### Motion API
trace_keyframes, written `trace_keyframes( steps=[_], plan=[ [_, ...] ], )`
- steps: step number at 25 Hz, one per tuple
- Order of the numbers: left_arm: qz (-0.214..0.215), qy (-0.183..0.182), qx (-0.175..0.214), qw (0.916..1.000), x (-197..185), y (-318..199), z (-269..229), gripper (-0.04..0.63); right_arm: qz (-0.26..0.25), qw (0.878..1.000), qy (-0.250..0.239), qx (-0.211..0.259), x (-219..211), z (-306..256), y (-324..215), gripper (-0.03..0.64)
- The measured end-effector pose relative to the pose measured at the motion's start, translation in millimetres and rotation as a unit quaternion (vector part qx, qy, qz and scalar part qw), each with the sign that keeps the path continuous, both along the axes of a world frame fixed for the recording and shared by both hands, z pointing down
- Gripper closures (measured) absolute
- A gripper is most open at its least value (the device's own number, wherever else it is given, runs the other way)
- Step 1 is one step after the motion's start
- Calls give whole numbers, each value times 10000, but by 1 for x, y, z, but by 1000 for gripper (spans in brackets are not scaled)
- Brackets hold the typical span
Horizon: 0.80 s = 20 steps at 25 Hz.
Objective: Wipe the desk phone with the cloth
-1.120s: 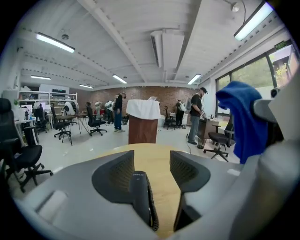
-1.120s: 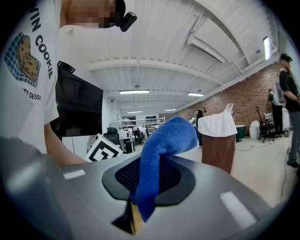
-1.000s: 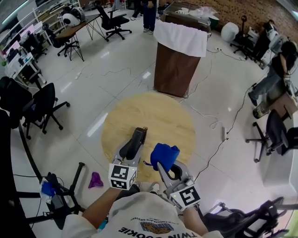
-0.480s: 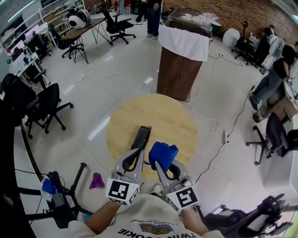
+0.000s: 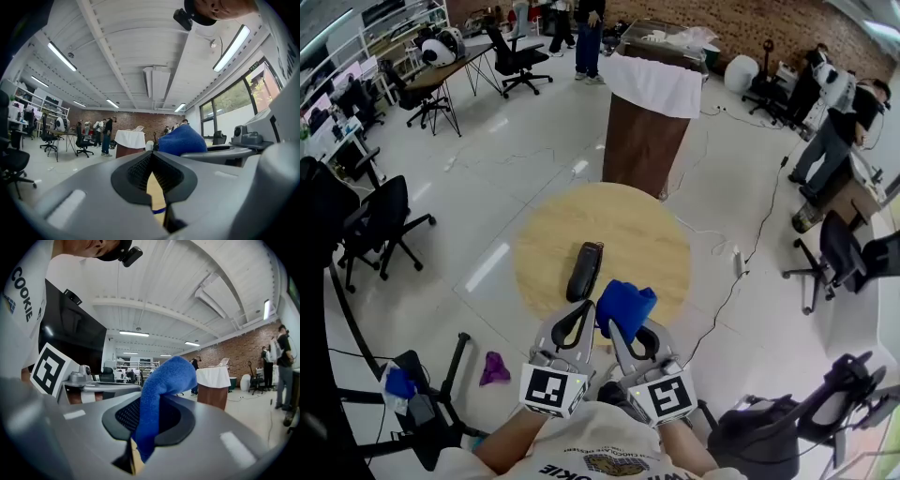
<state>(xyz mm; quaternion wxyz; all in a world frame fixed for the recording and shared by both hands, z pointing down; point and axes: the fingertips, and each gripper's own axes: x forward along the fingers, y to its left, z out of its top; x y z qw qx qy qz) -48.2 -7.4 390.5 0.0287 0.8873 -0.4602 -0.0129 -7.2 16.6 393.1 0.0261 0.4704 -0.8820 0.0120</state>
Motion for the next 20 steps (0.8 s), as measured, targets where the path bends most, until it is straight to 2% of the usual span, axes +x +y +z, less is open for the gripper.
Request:
trace_keyframes(
  steps=[5, 13, 20],
  plan=[
    [134, 86, -47, 9999, -4, 16, -1, 592, 177, 9998, 70, 40, -2, -1, 12, 560],
    [206, -51, -76, 9997, -16, 29, 1, 592, 279, 9996, 49, 5, -12, -1, 23, 560],
    [272, -19, -143, 9995, -15, 39, 2, 592, 344, 9994, 86, 28, -10, 3, 30, 558]
  ],
)
